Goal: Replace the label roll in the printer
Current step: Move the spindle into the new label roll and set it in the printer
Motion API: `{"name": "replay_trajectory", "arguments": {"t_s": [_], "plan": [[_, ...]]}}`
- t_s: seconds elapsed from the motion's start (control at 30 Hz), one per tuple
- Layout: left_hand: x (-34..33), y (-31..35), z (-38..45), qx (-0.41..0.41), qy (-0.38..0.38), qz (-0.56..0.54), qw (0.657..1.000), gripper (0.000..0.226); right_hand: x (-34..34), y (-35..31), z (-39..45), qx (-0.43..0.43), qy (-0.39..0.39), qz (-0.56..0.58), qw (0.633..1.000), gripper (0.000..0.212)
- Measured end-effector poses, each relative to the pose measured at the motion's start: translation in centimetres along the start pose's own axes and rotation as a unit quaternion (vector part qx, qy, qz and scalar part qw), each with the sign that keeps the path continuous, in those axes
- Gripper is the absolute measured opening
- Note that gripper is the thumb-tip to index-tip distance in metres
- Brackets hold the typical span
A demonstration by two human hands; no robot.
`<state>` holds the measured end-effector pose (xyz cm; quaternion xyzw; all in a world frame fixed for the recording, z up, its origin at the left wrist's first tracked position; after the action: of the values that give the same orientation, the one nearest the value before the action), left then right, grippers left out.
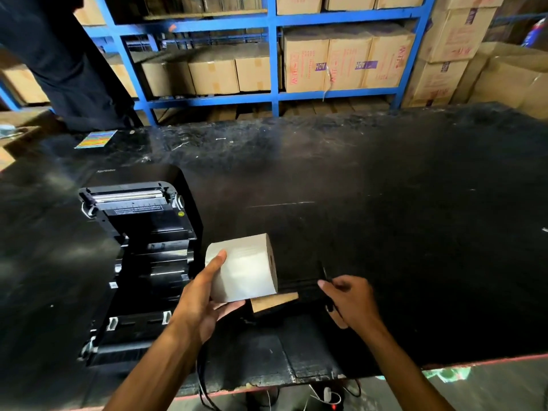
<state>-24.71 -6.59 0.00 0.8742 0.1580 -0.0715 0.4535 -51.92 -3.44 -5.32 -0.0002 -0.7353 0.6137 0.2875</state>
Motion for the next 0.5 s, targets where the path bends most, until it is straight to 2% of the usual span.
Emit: {"name": "replay_trajectory", "arguments": {"t_s": [0.13,0.33,0.4,0.5], "plan": [[-0.4,0.1,0.2,0.018,-0.018,-0.052,0.998,0.042,3.6,-1.7,1.6,-0.037,0.045,0.093,0.994,0.017],[-1.5,0.4,0.4,0.036,-0.054,-0.07,0.995,0.064,3.8,-3.4,1.9,-0.045,0.024,0.167,0.985,0.015],[-1.8,0.5,0.4,0.032,-0.056,-0.069,0.996,0.063,3.9,-4.1,1.7,-0.012,0.039,0.151,0.988,0.01],[-2.0,0.9,0.3,0.011,-0.061,-0.057,0.996,0.057,4.5,-5.8,1.2,0.093,0.069,0.123,0.986,0.005]]}}
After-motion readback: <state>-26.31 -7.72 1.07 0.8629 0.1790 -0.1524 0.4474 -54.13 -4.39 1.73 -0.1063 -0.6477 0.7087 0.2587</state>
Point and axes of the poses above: each hand's wrist, its own z-axis towards the middle knuckle, its own x-axis out of the back of the hand, y = z × x, the point moved 4 cm from there along z, towards the middle knuckle, and after that the axes turned 1 degree about x, right-handed, at the moved point
